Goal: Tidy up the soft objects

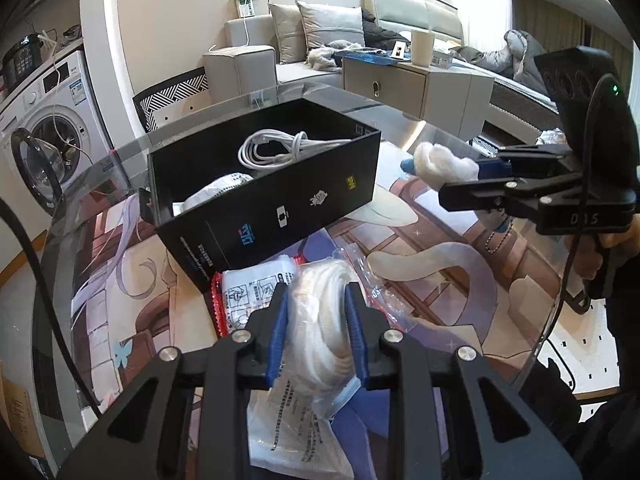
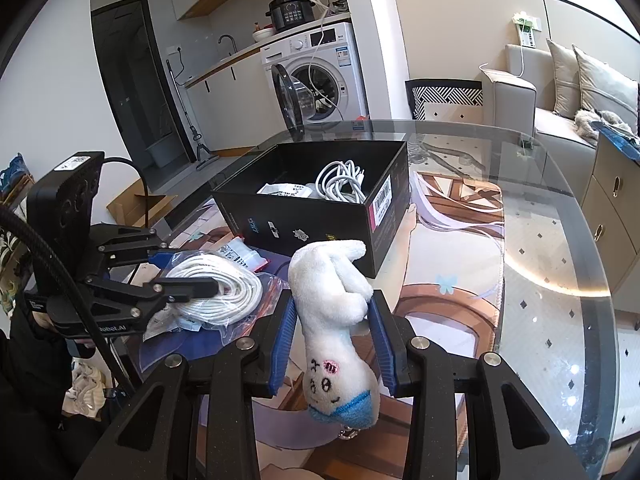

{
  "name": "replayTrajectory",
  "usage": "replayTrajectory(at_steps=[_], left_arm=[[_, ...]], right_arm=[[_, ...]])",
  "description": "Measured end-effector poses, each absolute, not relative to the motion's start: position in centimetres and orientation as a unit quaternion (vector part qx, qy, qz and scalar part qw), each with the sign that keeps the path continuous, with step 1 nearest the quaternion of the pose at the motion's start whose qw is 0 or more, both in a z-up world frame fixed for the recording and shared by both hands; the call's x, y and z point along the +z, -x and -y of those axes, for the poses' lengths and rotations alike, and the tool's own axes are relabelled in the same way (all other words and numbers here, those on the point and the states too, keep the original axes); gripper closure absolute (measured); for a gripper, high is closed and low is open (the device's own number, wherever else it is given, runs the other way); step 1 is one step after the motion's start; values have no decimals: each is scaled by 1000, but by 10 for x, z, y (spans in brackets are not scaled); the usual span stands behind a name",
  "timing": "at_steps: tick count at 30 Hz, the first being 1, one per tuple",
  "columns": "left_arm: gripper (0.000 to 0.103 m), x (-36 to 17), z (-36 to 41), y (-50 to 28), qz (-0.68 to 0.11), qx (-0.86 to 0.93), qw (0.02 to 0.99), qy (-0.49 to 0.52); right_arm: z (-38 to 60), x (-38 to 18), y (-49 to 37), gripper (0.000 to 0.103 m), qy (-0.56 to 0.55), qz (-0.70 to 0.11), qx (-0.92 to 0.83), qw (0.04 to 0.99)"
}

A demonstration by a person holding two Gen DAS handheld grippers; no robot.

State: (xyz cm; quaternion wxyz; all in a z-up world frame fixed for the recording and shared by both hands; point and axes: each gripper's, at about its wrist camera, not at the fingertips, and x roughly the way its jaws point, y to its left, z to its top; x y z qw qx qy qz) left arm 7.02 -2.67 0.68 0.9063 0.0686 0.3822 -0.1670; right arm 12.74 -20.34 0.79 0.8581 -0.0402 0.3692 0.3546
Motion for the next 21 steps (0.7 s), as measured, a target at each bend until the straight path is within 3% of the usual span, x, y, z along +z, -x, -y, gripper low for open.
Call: replayTrajectory(at_steps=[9, 17, 21], left_arm=[[75, 4, 21, -62, -396, -187, 898, -52], [65, -6, 25, -63, -410, -196, 890, -40], [52, -8, 30, -63, -411, -197, 889, -44]], right_arm=[[203, 8, -127, 66, 40, -369, 355, 858], [201, 7, -126, 66, 43, -370, 356, 857], [201, 7, -127, 66, 43, -370, 356, 857]])
